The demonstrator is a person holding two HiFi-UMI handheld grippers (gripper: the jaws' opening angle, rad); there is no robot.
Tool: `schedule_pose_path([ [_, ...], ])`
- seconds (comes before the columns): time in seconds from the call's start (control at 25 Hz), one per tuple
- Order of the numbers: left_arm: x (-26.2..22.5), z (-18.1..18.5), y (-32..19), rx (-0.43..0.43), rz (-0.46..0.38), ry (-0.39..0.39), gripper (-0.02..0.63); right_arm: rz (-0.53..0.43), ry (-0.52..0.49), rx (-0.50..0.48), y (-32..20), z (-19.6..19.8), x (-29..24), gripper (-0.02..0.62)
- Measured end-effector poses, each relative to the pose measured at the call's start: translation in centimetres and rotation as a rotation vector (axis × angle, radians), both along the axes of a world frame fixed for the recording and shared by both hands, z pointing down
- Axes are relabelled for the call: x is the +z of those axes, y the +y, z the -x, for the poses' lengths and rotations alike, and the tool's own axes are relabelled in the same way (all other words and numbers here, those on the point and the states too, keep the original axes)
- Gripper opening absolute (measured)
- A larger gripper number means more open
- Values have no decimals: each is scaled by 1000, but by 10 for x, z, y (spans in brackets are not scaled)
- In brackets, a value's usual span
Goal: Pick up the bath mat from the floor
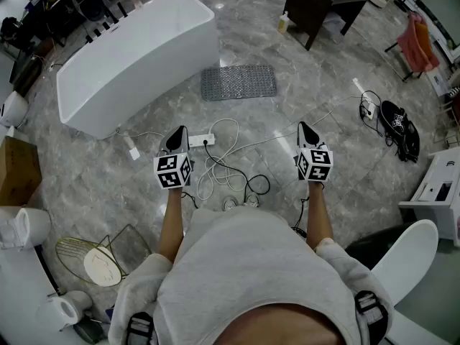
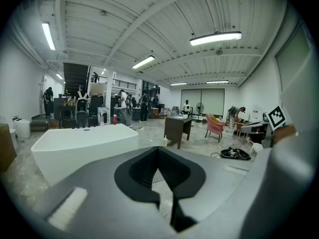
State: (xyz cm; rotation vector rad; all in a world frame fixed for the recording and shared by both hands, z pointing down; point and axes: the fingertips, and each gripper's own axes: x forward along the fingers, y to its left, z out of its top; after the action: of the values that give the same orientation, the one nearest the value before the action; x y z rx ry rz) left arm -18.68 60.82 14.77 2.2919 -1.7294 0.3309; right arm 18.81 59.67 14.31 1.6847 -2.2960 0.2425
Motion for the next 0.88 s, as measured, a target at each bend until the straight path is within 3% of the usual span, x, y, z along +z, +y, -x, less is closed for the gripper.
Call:
schedule_pose_path([
  [0.56, 3, -14, 5, 9, -2, 32, 12, -25, -20, -39, 7, 0, 0, 14],
  [0.6, 4, -18, 5, 26, -1, 45, 76, -31, -35, -55, 7, 1, -1, 15],
  [0.64, 5, -23, 6, 45, 3, 53, 178, -30, -48, -72, 8, 3, 0, 101],
  [0.68, 6, -28, 6, 63, 6, 58, 192, -26, -55, -88, 7, 5, 1, 220],
  [0.88, 10, -45, 8, 96, 10, 63, 249, -18, -54, -107, 7, 3, 6, 238],
])
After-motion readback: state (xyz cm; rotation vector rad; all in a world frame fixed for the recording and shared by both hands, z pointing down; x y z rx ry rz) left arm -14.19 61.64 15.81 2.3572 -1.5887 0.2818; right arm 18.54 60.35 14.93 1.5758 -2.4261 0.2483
